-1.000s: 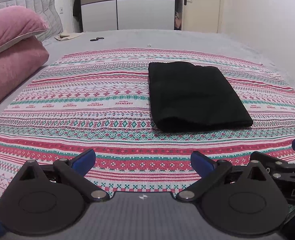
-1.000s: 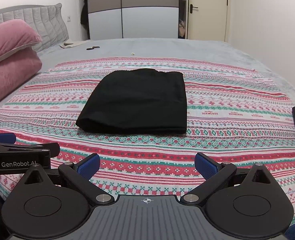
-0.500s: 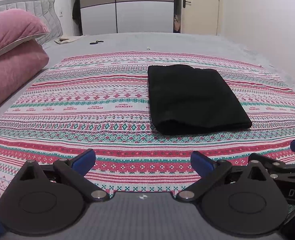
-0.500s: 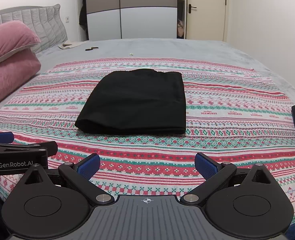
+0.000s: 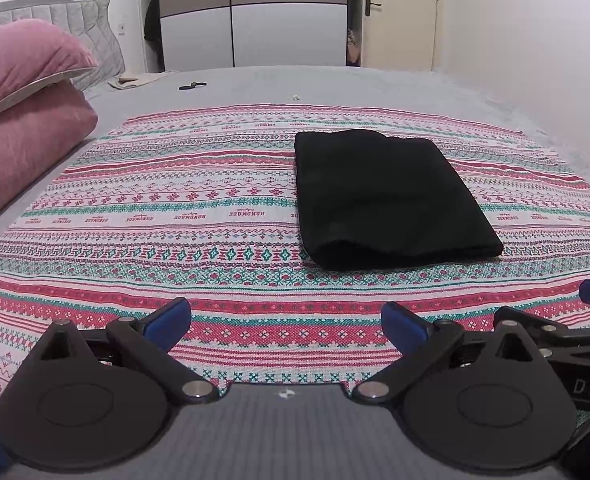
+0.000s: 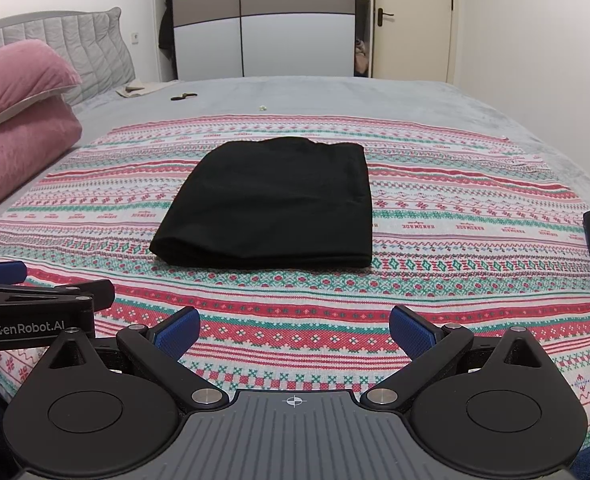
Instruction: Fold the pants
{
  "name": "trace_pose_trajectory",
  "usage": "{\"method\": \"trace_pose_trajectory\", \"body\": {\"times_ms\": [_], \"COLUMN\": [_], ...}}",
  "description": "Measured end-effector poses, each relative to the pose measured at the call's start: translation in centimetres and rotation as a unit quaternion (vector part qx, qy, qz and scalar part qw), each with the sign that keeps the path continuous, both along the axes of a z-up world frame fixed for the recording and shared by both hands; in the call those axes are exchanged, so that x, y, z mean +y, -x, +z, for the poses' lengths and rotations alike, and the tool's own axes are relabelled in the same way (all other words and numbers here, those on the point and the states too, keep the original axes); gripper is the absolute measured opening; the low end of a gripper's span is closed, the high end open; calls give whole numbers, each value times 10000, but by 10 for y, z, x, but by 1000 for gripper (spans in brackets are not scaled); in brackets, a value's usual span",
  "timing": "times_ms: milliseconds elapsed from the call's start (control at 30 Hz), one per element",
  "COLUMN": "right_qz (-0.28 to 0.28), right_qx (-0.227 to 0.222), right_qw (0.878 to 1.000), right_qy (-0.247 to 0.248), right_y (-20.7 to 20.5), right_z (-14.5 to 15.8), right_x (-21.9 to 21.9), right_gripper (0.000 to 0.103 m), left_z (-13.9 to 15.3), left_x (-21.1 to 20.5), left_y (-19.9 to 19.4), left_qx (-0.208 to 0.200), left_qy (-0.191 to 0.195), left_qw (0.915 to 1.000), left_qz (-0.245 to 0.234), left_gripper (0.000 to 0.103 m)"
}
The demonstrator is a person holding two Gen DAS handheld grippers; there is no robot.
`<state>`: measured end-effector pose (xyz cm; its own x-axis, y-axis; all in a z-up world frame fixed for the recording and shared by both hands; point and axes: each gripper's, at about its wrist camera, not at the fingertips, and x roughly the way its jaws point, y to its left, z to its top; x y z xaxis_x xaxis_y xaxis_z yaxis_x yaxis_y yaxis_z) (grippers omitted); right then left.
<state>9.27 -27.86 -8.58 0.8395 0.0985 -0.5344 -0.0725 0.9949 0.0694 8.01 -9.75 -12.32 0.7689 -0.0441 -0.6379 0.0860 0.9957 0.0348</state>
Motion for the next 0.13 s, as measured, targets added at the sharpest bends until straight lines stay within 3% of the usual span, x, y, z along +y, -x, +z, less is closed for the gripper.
{"method": "trace_pose_trajectory", "body": {"times_ms": [133], "right_qz": [7], "right_qx": [3], "right_qw": [10000], "right_qy": [3], "right_y": [0], "right_z": [0], "right_x": [0], "right_gripper": [102], "left_z": [0], "left_x": [0], "left_y": [-1], "left_qx": [35], "left_qy": [14], "left_qw": [10000], "left_qz": [18], "left_gripper": [103]}}
